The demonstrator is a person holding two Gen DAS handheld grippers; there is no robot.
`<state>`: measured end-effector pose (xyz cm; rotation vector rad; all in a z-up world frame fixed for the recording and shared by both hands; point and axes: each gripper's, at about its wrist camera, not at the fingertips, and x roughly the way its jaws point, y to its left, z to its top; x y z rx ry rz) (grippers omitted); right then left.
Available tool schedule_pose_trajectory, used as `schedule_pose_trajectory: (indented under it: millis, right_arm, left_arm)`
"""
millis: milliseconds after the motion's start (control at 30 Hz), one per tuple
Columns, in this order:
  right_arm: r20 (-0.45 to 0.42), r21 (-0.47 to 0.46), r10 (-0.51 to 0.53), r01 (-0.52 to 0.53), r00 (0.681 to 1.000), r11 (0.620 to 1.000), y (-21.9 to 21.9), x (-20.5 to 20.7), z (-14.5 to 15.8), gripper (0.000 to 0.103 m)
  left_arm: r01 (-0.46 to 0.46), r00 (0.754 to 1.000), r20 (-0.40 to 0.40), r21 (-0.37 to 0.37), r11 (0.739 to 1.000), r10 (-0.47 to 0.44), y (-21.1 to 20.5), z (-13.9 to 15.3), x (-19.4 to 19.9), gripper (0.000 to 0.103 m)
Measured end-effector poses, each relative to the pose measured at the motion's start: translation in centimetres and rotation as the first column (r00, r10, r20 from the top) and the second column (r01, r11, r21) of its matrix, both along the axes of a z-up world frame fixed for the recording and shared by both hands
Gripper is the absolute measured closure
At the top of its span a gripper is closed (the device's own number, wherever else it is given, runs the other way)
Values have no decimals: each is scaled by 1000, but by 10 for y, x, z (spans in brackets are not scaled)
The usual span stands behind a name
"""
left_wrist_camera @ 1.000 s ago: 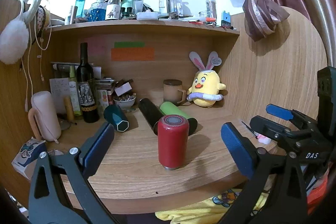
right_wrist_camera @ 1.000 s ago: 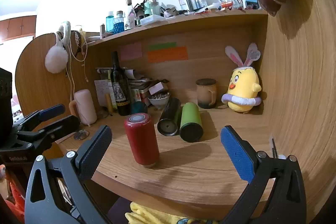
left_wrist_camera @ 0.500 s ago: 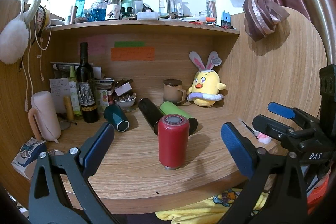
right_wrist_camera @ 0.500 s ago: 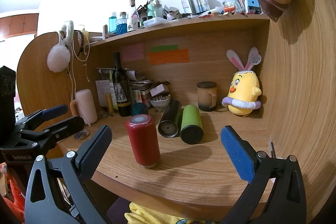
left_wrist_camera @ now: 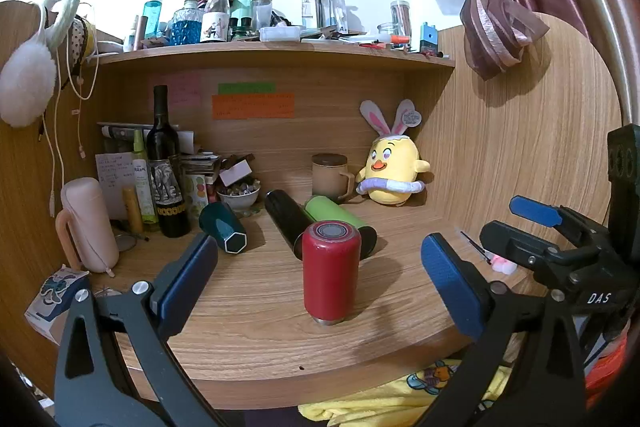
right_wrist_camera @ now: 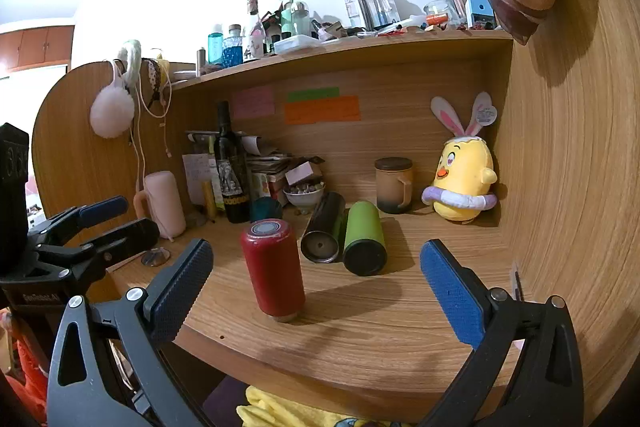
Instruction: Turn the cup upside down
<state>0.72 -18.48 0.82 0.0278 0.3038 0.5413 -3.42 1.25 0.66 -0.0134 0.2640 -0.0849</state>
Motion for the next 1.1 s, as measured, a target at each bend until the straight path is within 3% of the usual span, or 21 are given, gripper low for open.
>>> schedule_pose_trajectory:
  millis: [1100]
  right_arm:
    - [3,-1,1,-1,1000,1000,-2,1,1,0]
  left_arm:
    - [26,1000,-14,-1,1000,-26,-6,0,-1,0]
